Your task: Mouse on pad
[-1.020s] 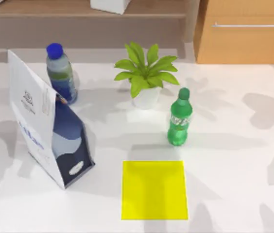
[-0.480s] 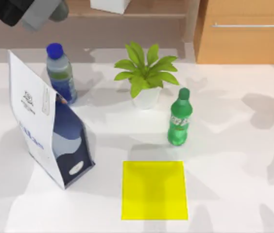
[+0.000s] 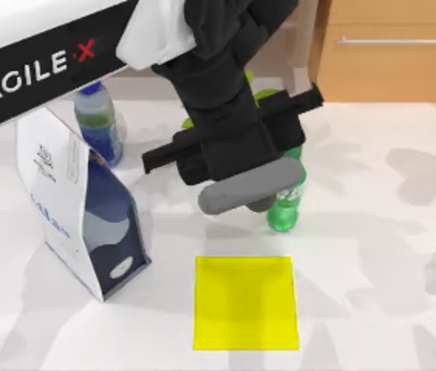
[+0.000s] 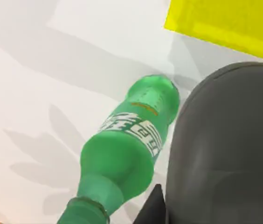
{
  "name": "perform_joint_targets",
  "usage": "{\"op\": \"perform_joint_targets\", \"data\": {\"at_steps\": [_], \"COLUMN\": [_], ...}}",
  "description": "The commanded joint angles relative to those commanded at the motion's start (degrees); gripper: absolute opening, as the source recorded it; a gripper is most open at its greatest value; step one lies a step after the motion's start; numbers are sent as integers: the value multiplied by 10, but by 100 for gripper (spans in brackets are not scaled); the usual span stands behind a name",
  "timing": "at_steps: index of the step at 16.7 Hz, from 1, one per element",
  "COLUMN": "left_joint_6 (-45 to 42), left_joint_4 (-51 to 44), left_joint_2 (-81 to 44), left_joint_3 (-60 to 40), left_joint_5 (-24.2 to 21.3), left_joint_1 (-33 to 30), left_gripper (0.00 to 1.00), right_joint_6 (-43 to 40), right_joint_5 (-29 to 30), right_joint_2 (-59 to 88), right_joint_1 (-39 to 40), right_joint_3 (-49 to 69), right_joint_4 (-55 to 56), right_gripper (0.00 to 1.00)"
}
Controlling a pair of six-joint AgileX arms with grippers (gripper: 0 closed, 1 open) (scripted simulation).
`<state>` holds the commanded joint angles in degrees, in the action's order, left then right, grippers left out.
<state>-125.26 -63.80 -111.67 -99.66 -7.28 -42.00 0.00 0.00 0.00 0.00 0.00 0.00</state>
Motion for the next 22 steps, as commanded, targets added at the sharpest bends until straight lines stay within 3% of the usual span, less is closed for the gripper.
{"op": "perform_joint_targets", "data": {"at_steps": [3, 7, 22], "left_joint_6": [-30, -54, -52], "left_joint_4": [-4, -5, 29], "left_joint_2": [-33, -52, -63], "left_joint_3": [50, 84, 112], "left_joint_5": [42, 86, 90], "left_joint_1": [-61, -96, -92], "left_gripper": [0, 0, 0], "right_joint_6": [0, 0, 0], "right_joint_5": [0, 0, 0], "right_joint_2": [0, 0, 0], "right_joint_1": [0, 0, 0], "right_joint_3": [0, 0, 0], "right_joint_4": [0, 0, 0], "right_gripper": [100, 100, 100]}}
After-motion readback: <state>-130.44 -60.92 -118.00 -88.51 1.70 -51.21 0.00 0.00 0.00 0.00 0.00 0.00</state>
